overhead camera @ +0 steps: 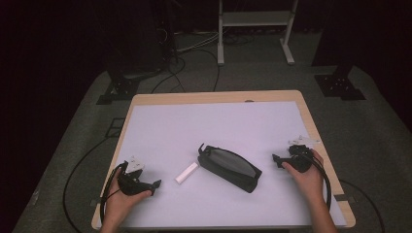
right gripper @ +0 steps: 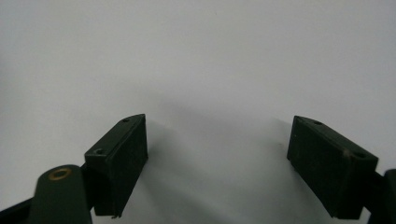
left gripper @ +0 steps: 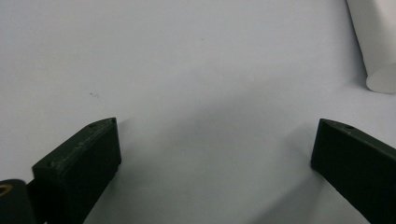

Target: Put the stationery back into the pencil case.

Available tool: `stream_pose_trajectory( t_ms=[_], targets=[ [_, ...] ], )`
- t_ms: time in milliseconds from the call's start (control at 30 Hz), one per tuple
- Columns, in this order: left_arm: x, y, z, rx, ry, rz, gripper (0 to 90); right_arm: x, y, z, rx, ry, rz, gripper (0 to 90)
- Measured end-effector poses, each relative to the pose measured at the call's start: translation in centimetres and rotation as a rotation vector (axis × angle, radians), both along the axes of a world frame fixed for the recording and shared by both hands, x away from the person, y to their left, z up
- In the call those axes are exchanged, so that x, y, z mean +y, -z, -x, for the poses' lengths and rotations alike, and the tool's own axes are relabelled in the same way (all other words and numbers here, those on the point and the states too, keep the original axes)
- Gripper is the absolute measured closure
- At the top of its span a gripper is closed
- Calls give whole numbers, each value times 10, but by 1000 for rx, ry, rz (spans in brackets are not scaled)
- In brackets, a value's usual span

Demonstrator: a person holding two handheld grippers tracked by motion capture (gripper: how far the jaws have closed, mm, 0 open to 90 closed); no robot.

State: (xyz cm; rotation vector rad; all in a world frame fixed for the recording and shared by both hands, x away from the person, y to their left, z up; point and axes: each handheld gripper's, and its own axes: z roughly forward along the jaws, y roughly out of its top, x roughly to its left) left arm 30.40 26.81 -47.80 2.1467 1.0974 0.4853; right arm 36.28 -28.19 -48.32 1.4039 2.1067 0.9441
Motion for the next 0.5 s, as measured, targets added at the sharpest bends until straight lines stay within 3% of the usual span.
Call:
stream_pose_trajectory(
  t_ms=[267,500],
  targets=[
    [-7,-10,5,3,38,36,205,0,0,0,1,2,-4,188],
    [-21,-22,7,-9,66,54,256,0,0,0,1,1,-5,188]
  ],
)
